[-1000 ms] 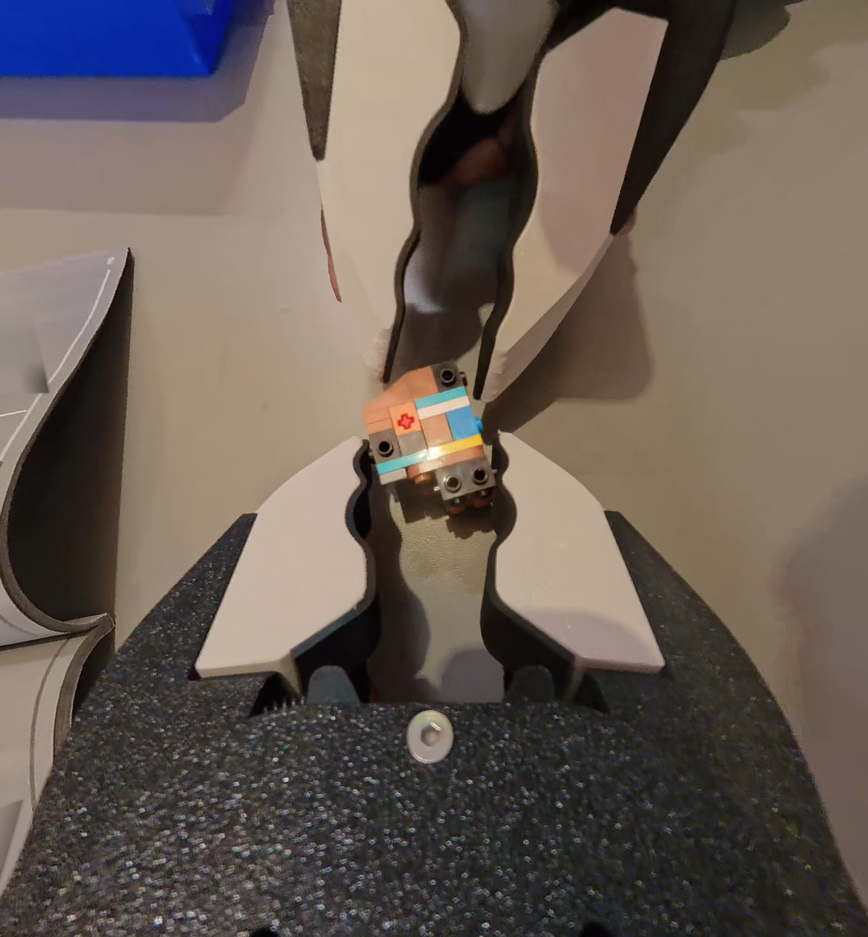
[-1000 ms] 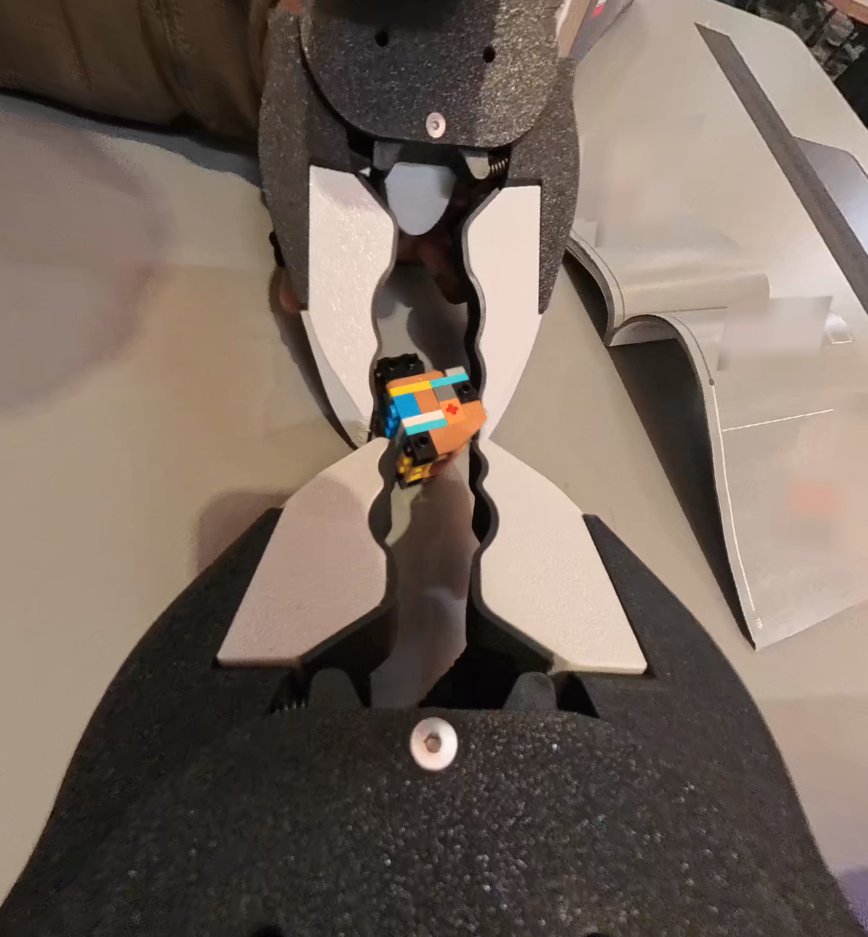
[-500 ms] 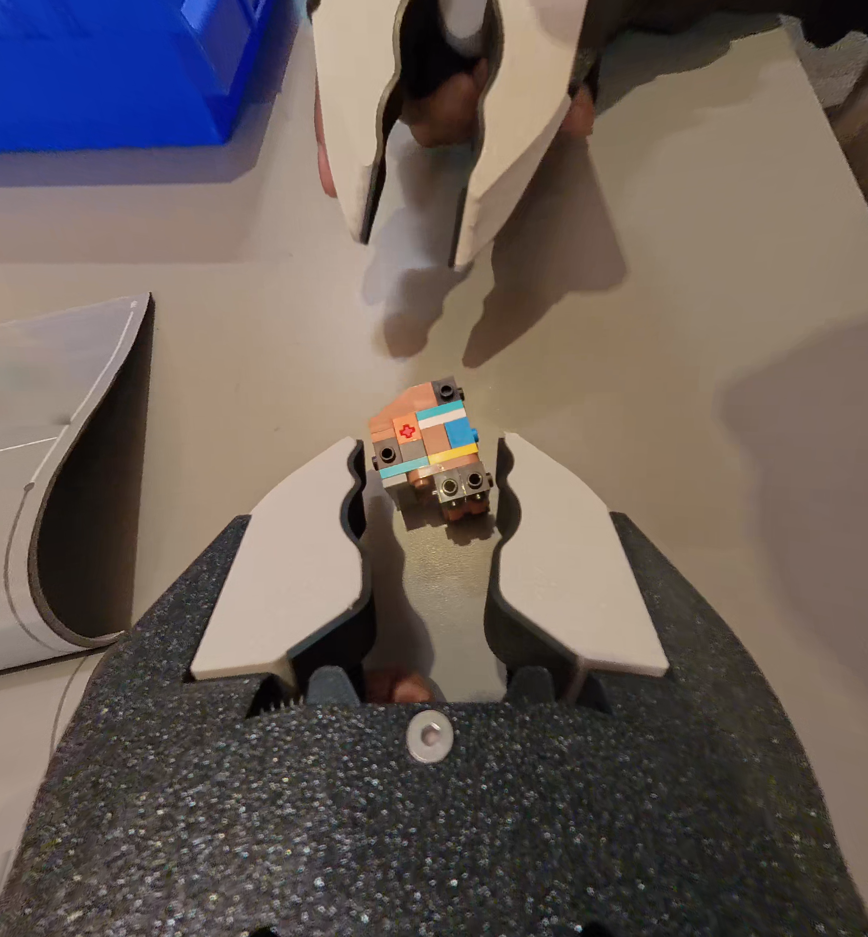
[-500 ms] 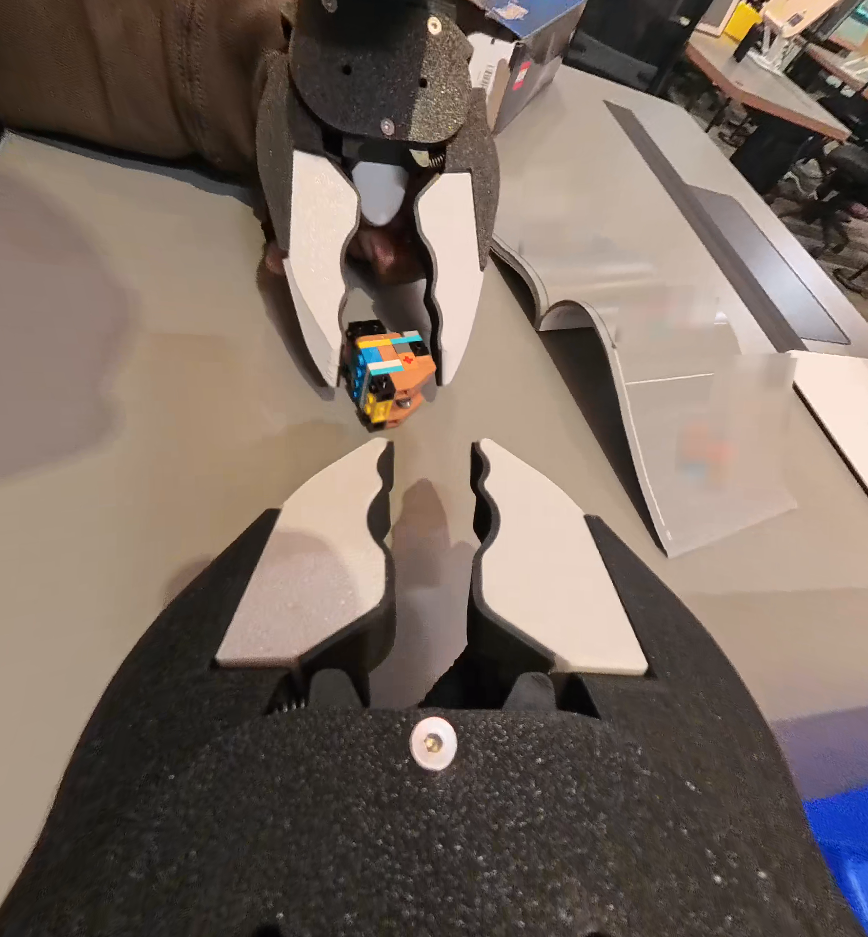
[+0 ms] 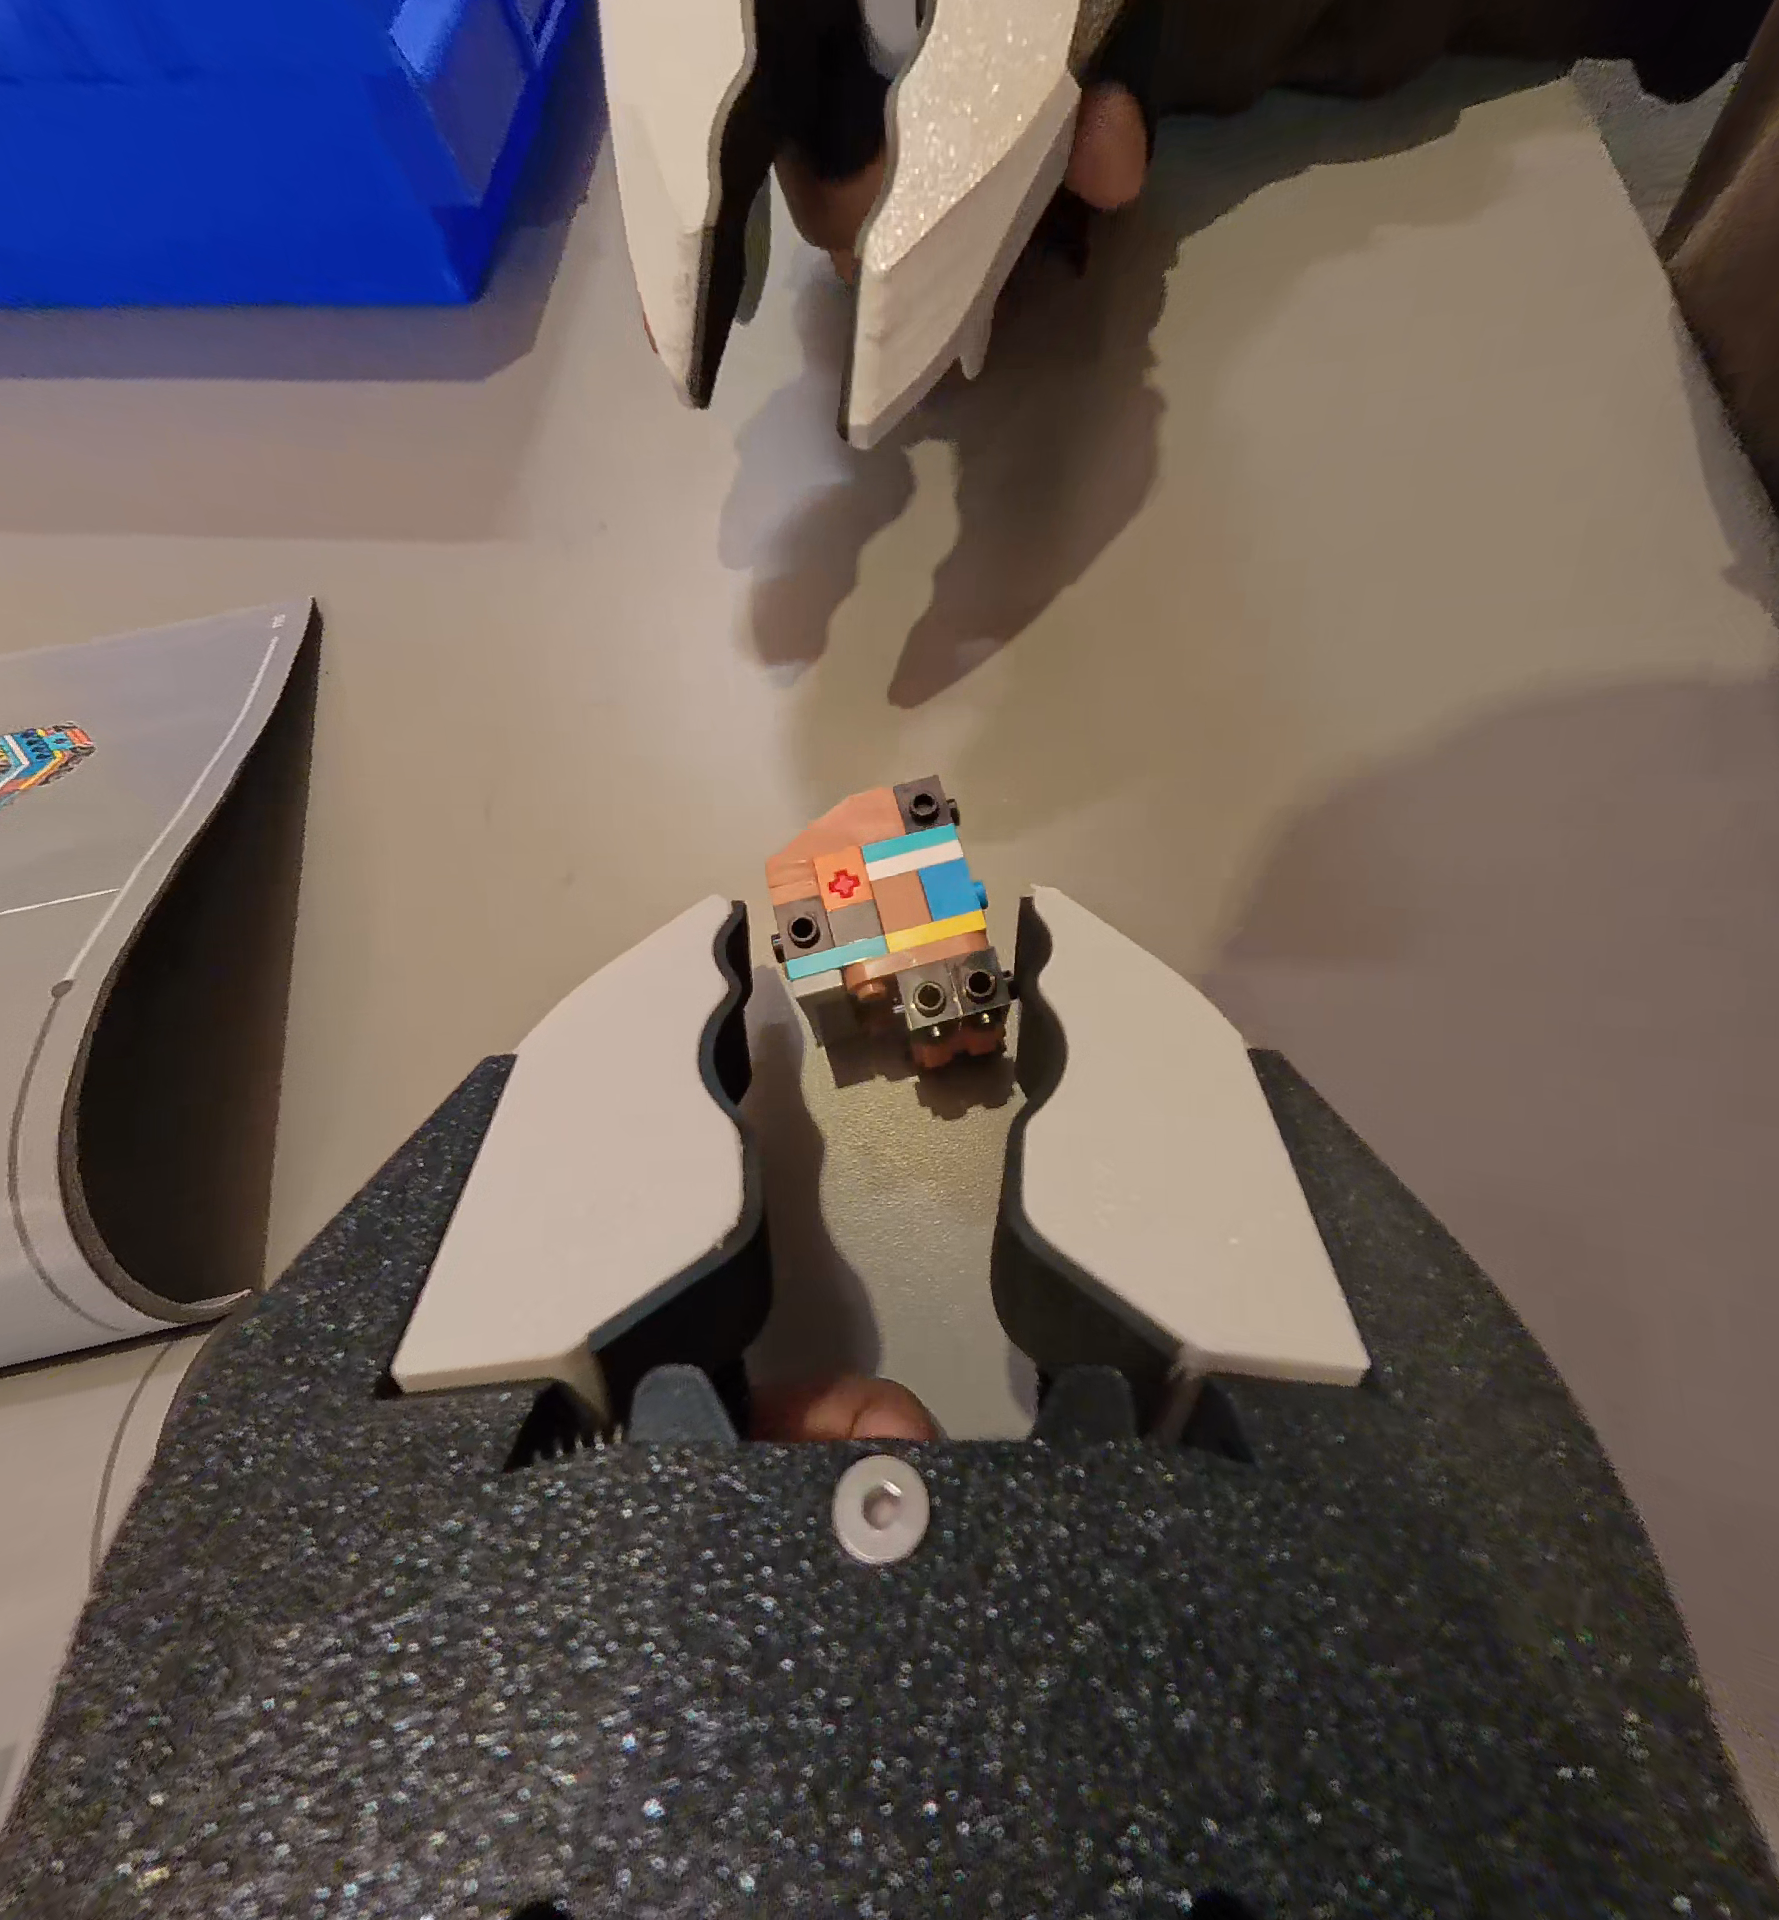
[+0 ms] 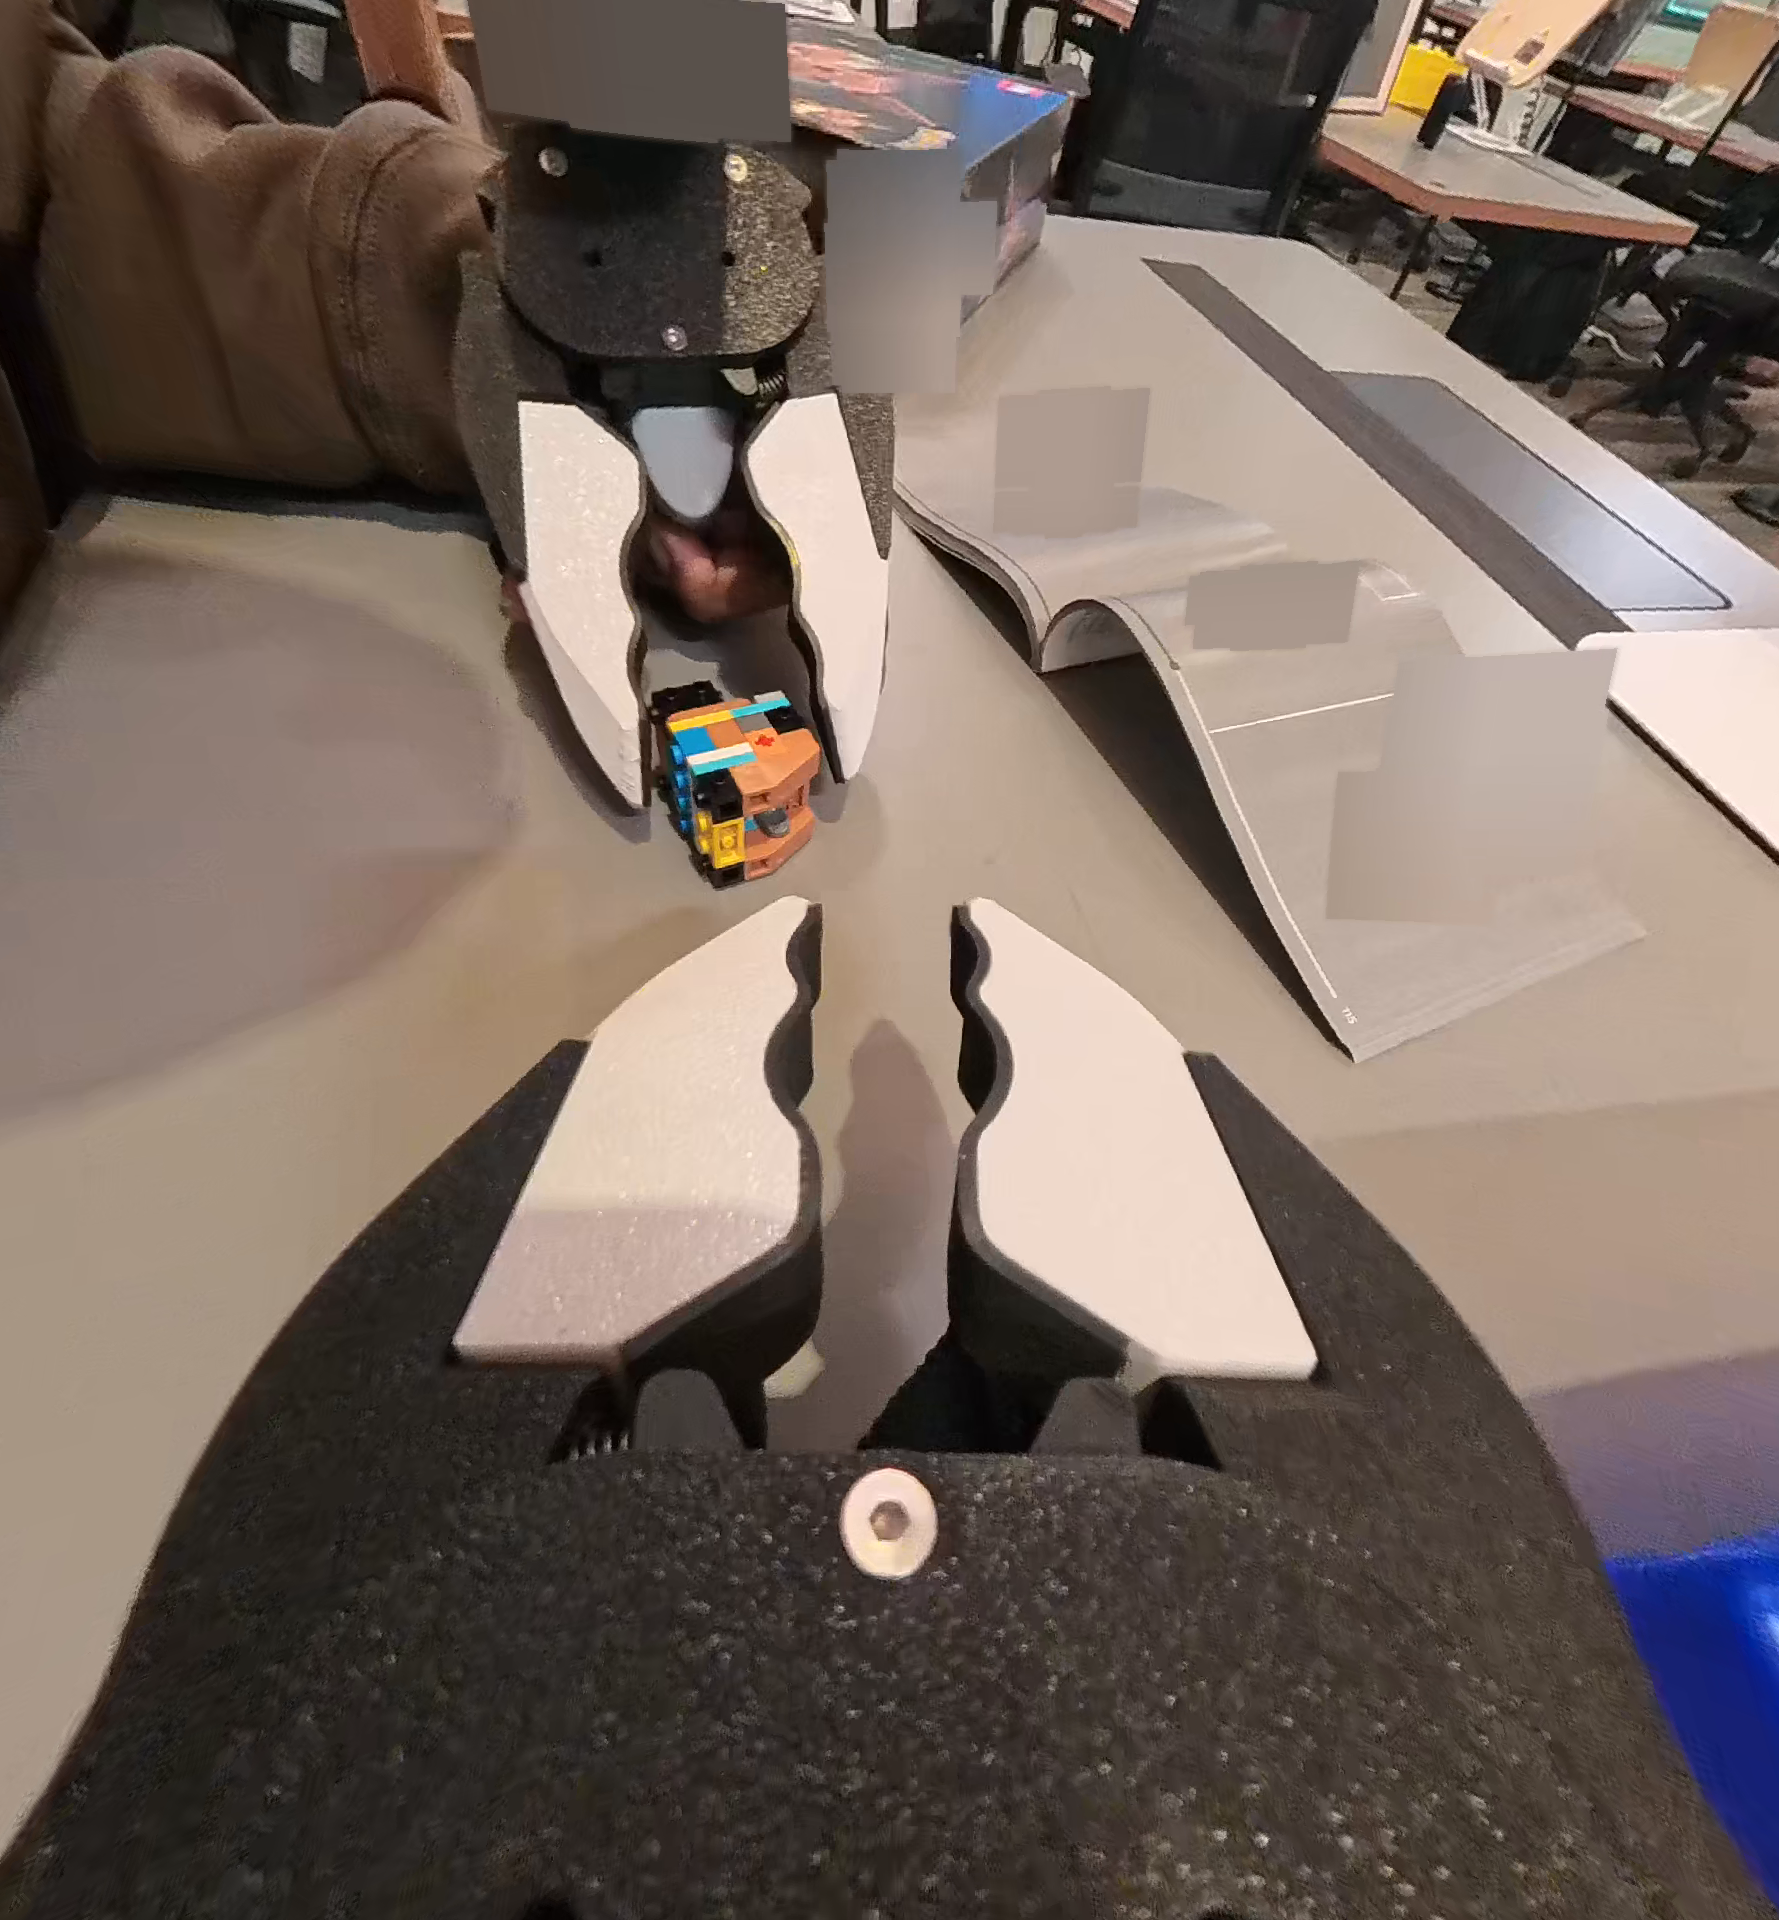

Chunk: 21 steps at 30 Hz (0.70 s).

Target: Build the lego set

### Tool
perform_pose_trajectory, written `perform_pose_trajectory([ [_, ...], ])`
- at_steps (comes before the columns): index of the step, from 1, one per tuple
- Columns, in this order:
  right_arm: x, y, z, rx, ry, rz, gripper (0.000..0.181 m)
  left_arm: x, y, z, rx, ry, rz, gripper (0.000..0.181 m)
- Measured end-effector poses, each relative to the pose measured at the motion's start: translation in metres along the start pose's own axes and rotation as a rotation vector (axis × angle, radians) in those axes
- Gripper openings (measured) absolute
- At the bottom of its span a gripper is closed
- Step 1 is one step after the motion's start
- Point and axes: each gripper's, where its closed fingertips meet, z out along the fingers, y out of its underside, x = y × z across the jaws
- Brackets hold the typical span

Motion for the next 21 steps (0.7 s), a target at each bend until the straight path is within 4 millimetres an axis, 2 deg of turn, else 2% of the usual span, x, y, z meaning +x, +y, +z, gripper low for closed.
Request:
perform_pose_trajectory([
  [21,0.0033,0.002,-0.0005,-0.011,-0.009,0.04,0.021,0.0016,-0.0006,-0.0014,0.01,0.018,-0.006,0.049],
])
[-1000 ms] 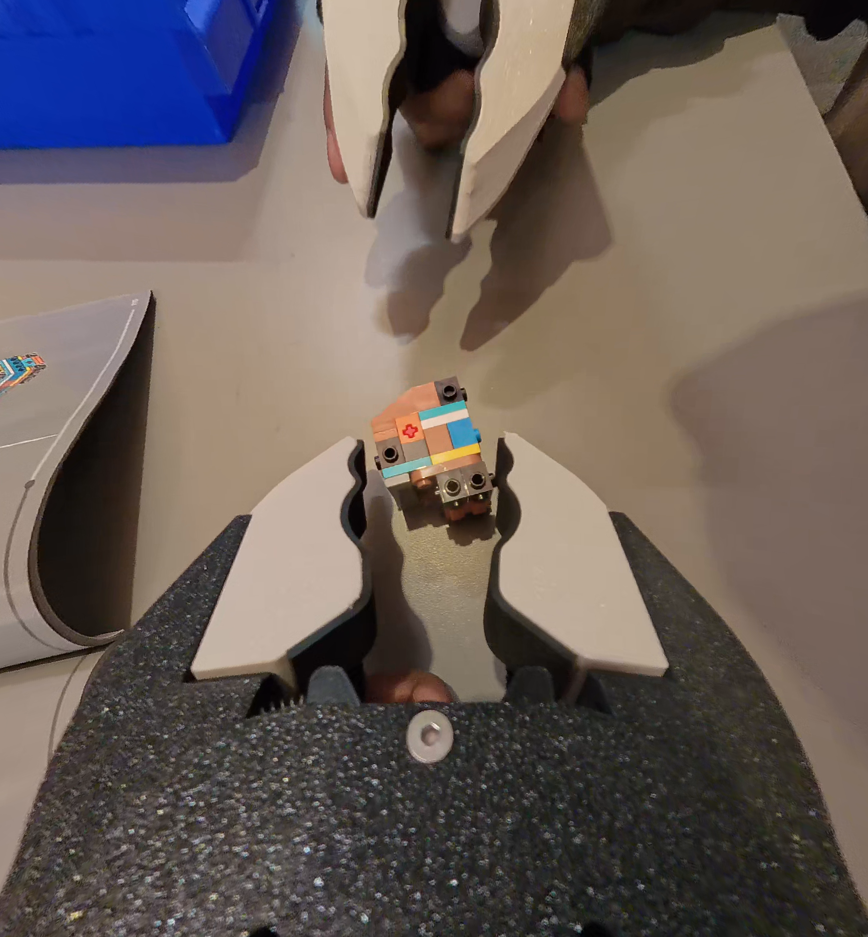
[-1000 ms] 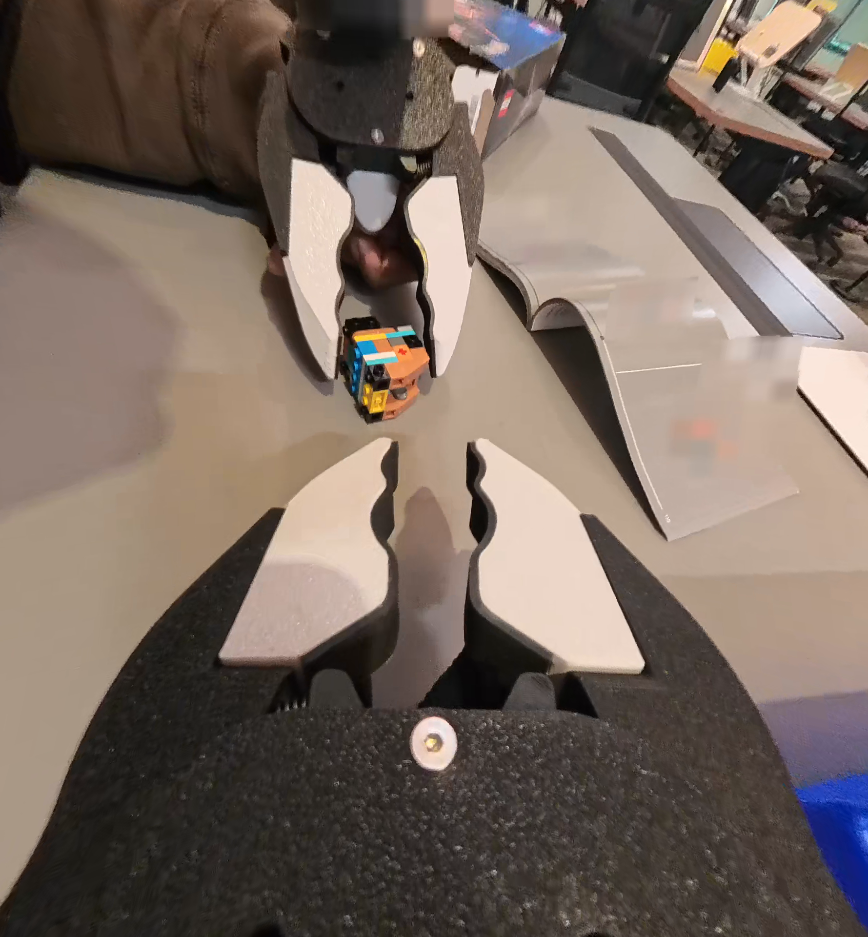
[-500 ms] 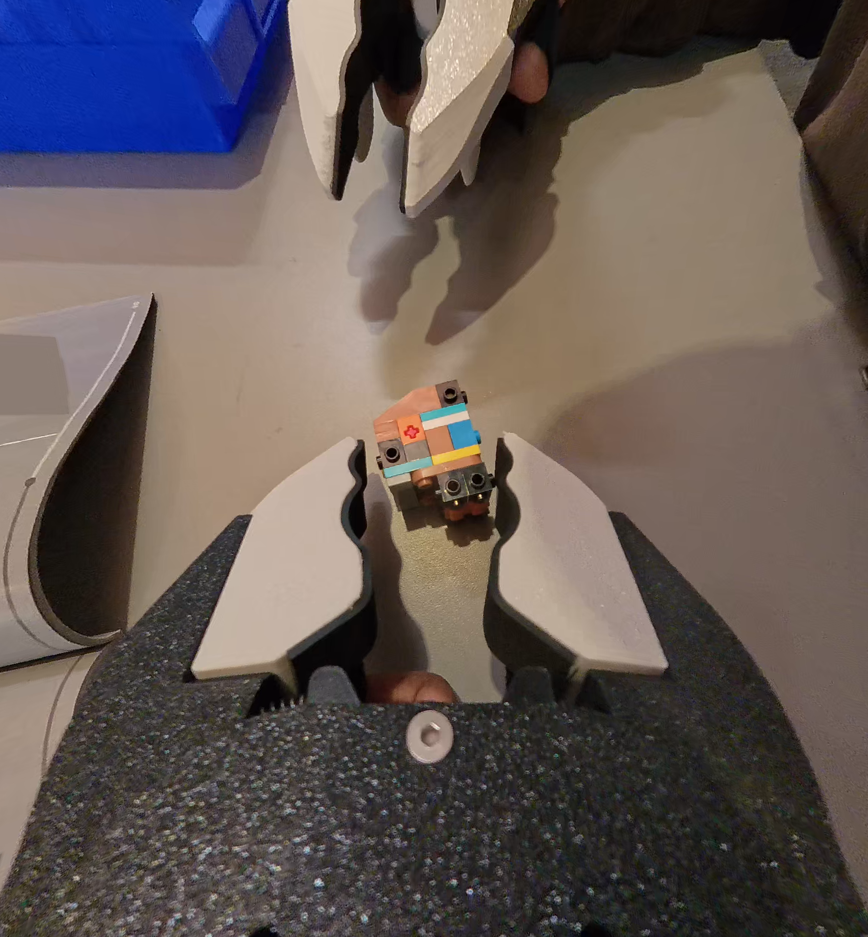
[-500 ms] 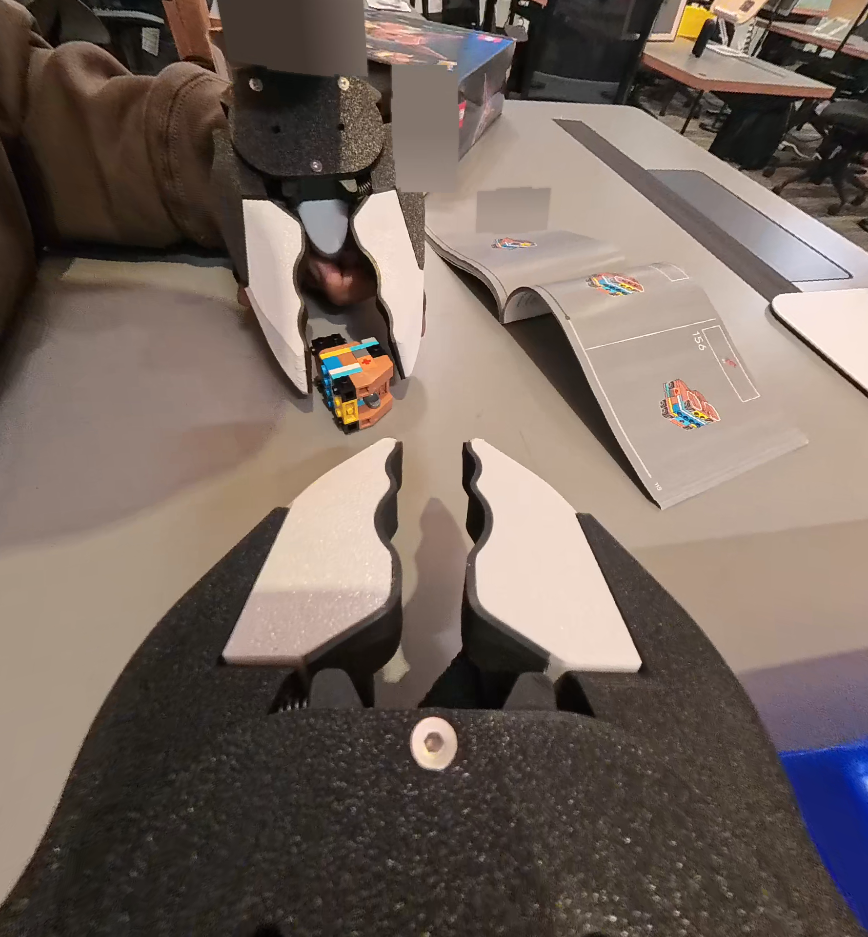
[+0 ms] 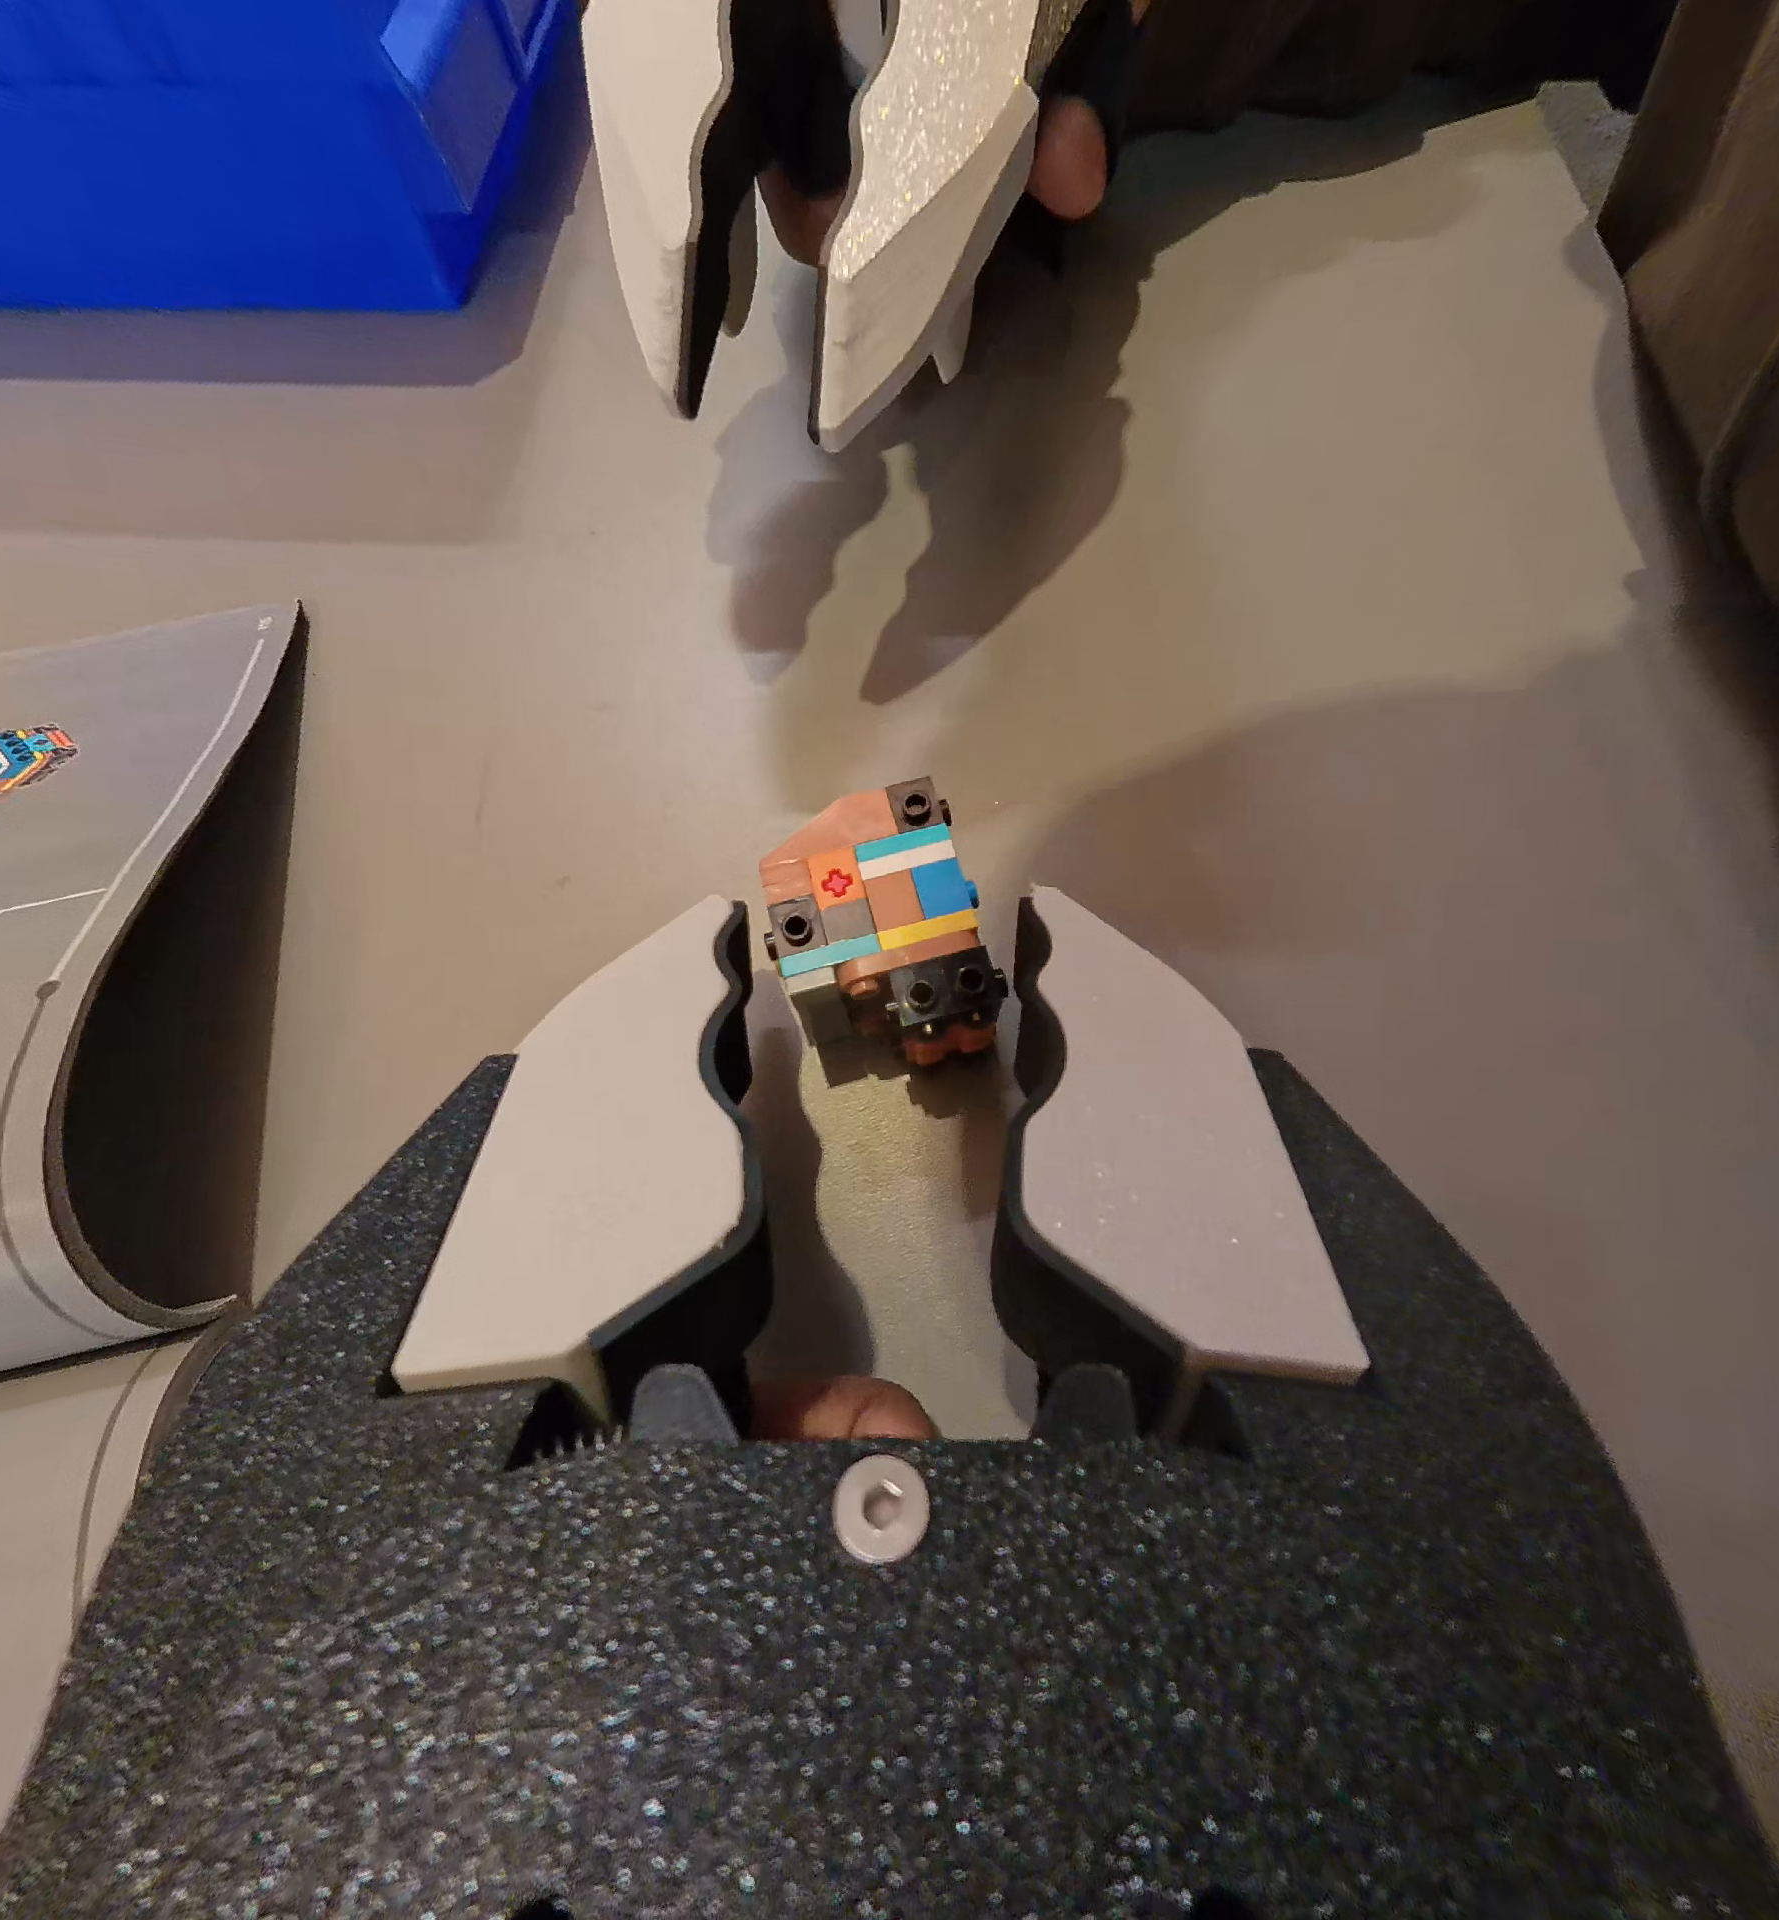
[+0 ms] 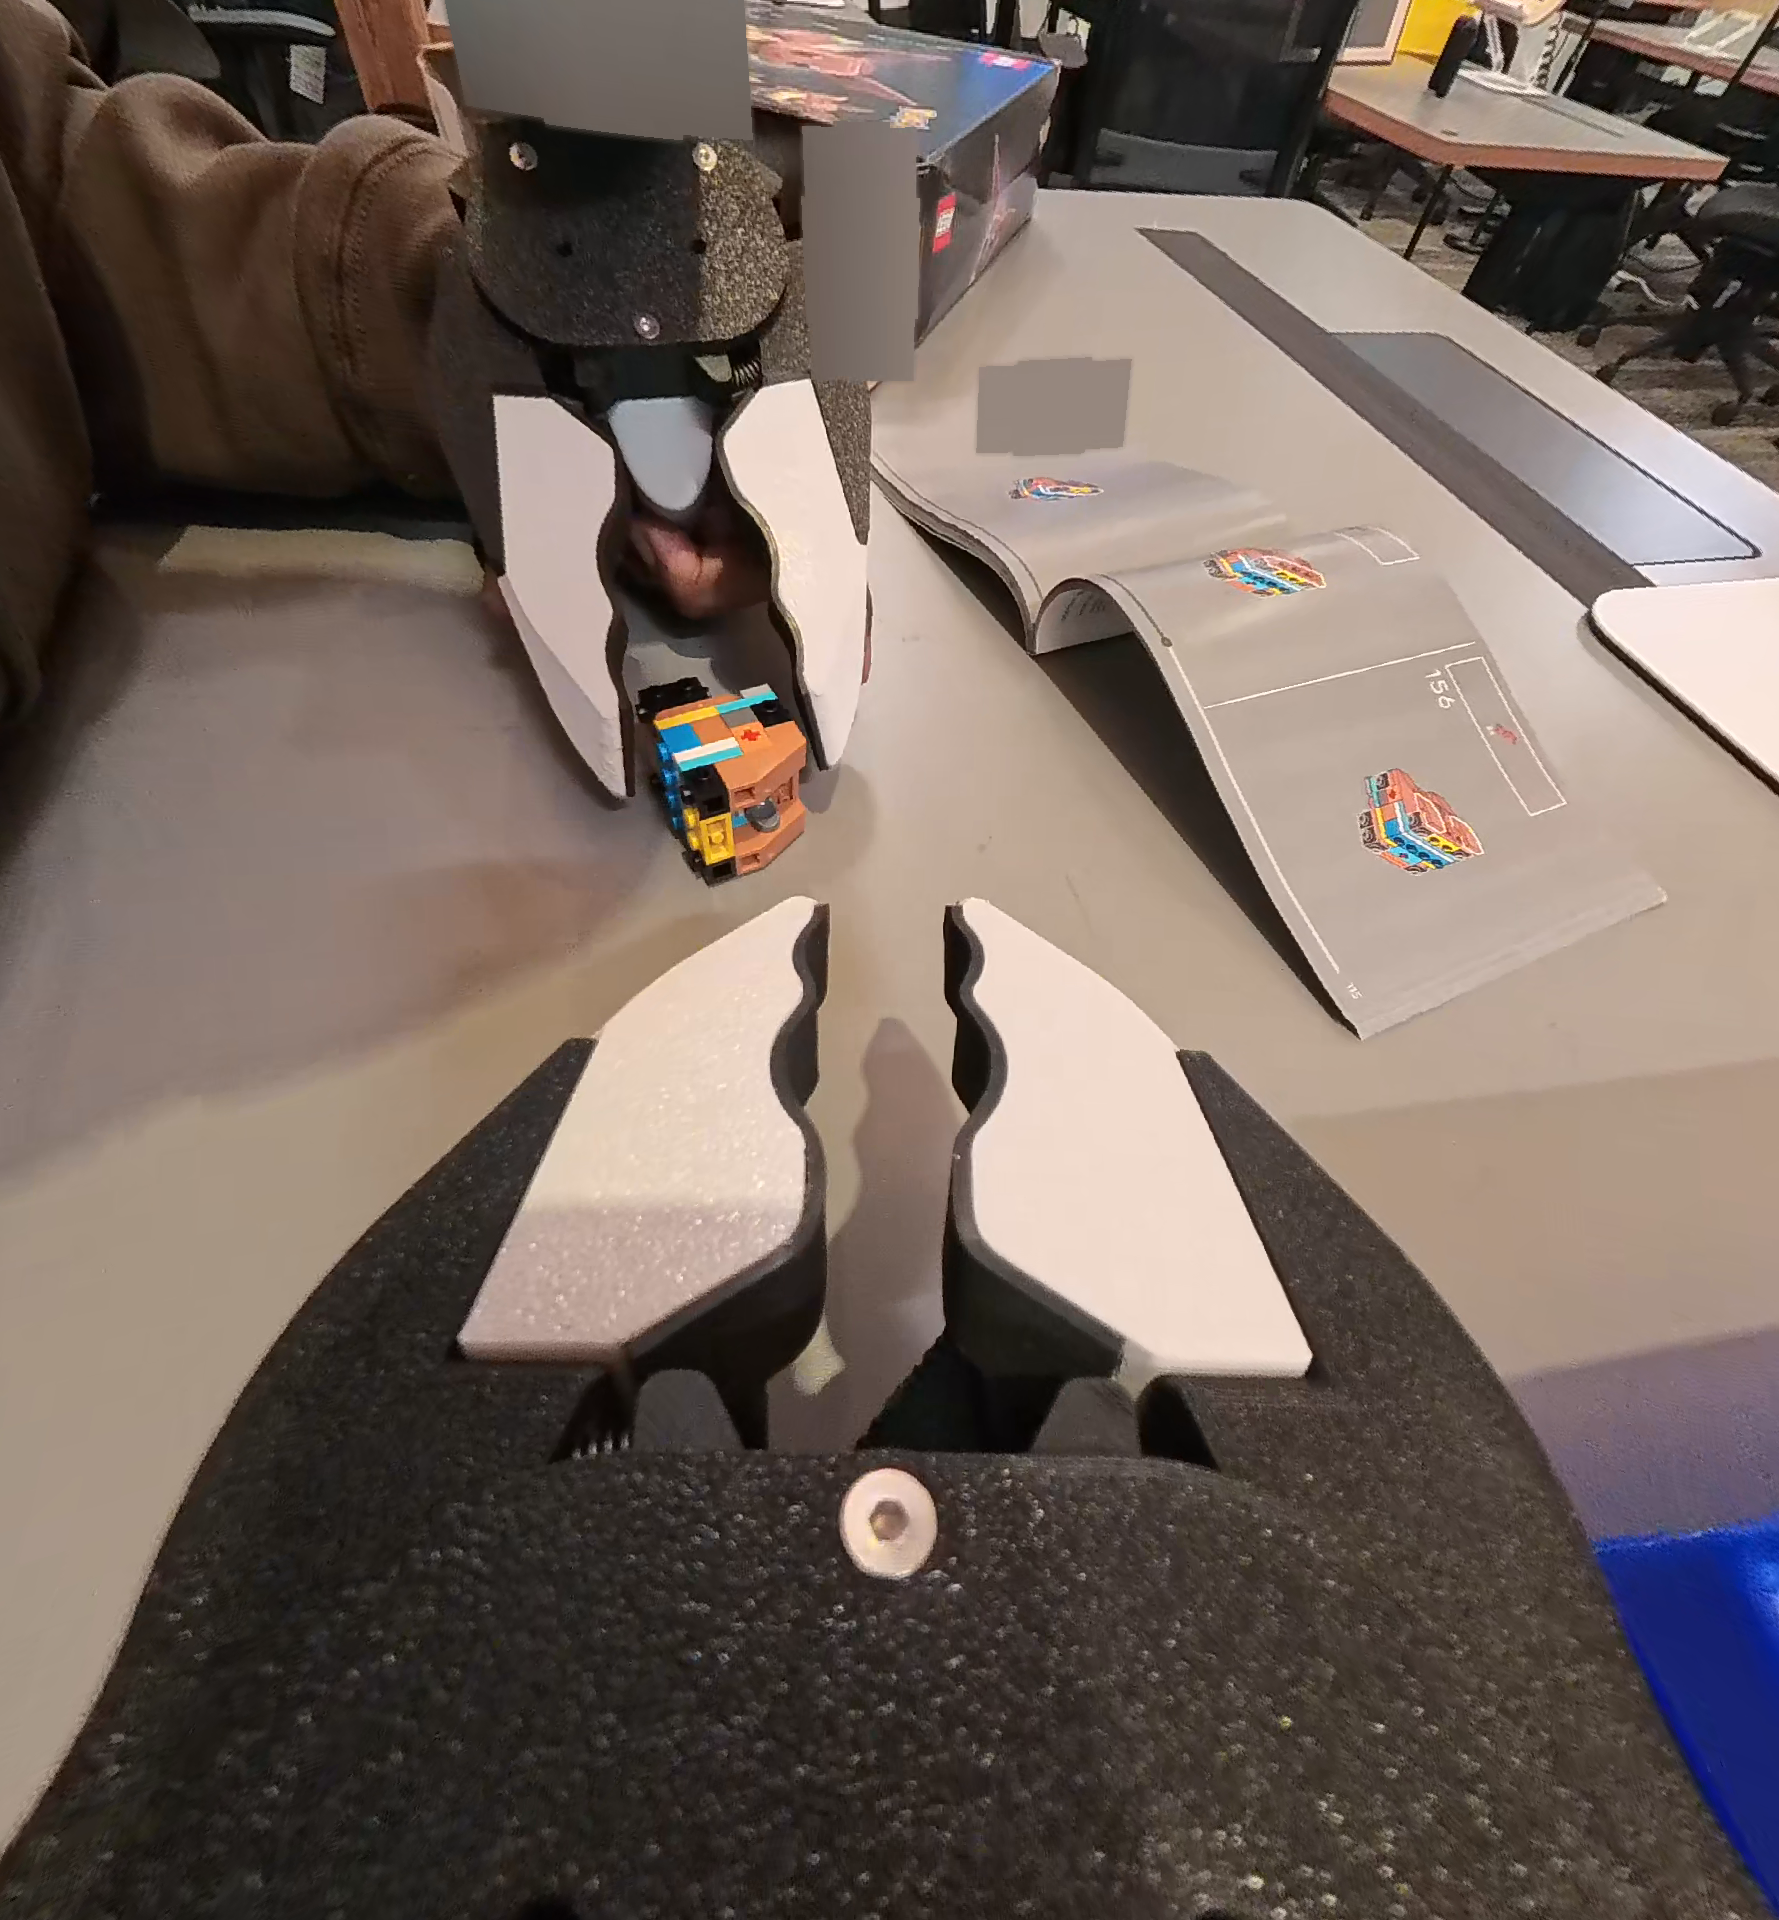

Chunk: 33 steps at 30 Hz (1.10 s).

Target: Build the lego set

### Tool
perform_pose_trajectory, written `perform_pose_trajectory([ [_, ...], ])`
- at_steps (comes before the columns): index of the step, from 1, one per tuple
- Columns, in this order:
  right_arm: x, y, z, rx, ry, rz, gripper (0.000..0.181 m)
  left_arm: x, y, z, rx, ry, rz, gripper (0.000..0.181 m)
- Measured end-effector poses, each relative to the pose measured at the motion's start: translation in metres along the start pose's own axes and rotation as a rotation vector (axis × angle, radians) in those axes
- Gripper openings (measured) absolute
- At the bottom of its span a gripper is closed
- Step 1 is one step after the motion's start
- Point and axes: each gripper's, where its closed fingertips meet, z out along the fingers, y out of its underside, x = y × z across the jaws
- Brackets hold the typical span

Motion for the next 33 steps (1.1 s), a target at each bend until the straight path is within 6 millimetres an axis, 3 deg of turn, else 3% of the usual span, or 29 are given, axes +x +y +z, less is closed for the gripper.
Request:
perform_pose_trajectory([
  [33,-0.0033,0.0041,0.0026,-0.032,-0.002,-0.026,0.021,0.0016,0.0036,0.0031,-0.031,0.007,0.006,0.049],
])
